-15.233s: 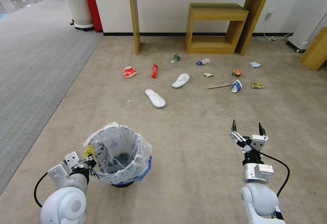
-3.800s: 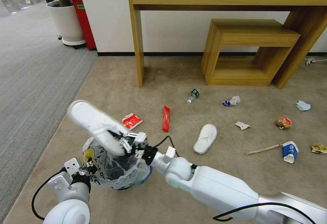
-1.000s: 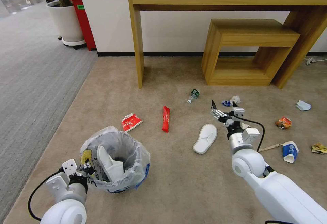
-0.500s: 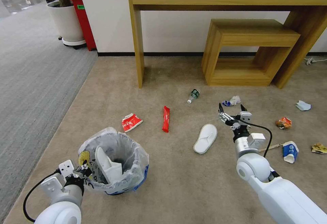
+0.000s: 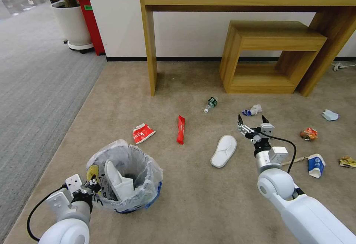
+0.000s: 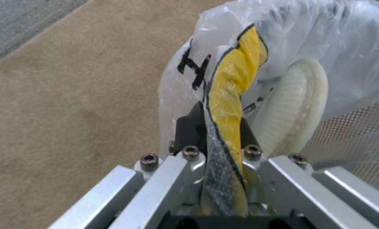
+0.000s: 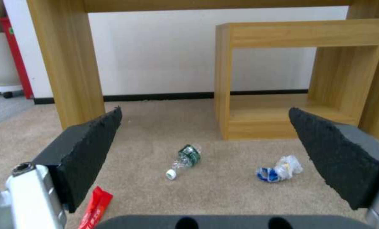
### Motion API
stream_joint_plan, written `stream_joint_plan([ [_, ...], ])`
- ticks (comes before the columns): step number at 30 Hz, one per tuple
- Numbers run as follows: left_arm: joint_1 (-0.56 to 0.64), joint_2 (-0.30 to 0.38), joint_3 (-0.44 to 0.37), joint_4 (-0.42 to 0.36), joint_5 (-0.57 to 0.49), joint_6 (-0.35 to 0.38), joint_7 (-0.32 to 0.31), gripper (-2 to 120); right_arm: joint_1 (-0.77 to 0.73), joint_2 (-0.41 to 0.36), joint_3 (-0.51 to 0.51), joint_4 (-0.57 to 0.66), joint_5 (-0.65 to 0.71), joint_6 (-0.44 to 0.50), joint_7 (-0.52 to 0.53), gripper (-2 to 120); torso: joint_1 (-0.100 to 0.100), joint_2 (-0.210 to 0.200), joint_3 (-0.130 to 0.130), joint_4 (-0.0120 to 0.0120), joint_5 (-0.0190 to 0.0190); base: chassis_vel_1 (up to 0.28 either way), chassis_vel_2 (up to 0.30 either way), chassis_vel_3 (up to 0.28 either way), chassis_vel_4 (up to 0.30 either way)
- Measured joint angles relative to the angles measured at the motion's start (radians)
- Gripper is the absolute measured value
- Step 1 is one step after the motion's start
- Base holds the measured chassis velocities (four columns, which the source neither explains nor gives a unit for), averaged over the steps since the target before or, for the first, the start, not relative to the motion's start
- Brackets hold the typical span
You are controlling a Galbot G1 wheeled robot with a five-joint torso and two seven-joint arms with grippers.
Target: Pick up the trash bin and place the garbage on the floor into it.
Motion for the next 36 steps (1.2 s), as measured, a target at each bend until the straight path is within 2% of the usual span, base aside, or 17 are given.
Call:
stream_joint_plan([
  [9,0.041,0.049,-0.071,-0.03,-0.042,0.013,-0.016,3,-0.007,-0.003,0.013,0.012,0.002,0.003,-0.007,100,0.0,0.0,0.0,0.0001,0.0,0.0,0.0,0.0,0.0],
  [18,0.023,0.087,-0.154,0.015,-0.09,0.006,-0.02,3,0.001,0.014,0.002,0.015,0.004,-0.009,0.01,100,0.0,0.0,0.0,0.0001,-0.0002,0.0,0.0,0.0,0.0],
  [36,-0.026,0.101,-0.174,0.063,-0.116,0.004,-0.023,3,0.009,0.024,-0.005,-0.014,0.0,-0.003,-0.013,100,0.0,0.0,0.0,0.0,0.0,0.0,0.0,0.0,0.0],
])
